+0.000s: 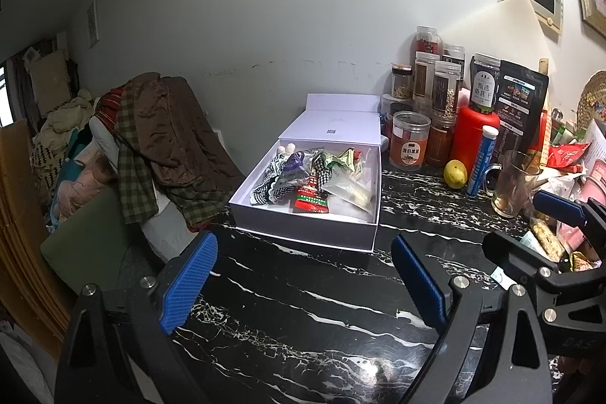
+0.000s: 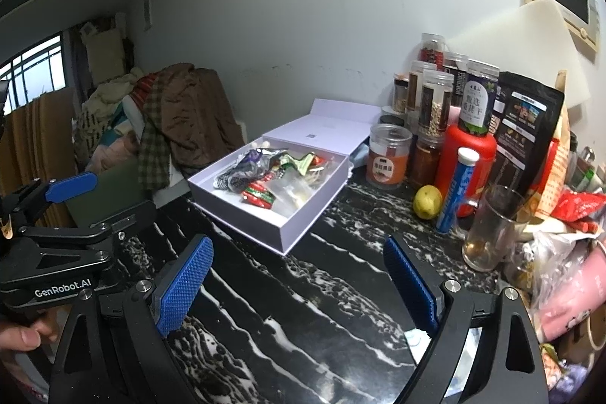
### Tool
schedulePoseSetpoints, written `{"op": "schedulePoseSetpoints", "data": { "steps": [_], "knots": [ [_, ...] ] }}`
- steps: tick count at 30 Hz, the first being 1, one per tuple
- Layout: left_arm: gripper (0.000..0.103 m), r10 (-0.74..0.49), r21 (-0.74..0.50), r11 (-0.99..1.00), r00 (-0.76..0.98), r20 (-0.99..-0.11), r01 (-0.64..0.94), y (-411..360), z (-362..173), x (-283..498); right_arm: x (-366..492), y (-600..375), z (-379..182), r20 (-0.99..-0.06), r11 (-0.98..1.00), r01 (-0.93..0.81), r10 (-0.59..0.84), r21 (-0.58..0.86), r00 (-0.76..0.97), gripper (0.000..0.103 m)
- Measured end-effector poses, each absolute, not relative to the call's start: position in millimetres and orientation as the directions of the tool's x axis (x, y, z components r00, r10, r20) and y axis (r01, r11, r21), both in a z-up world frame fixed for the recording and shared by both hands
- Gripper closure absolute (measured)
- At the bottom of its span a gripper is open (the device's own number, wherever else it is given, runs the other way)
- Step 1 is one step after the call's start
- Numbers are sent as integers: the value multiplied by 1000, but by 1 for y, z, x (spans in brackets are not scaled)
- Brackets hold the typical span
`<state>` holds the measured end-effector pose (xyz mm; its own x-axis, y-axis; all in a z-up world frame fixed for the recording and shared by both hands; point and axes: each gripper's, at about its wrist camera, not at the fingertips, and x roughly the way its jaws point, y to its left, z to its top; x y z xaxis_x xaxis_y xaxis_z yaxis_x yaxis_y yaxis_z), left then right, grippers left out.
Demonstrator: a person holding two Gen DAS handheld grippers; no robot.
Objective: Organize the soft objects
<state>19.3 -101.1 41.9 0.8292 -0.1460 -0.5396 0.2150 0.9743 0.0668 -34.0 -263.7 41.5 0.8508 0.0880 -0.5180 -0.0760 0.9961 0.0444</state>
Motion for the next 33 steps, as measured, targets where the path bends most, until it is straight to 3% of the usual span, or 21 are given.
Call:
{"op": "schedulePoseSetpoints", "data": {
  "steps": [33],
  "knots": [
    [8, -162, 58, 970, 805, -571, 236, -108, 32, 21, -33, -269, 37, -530, 997, -68, 81, 44, 844, 11]
  ]
}}
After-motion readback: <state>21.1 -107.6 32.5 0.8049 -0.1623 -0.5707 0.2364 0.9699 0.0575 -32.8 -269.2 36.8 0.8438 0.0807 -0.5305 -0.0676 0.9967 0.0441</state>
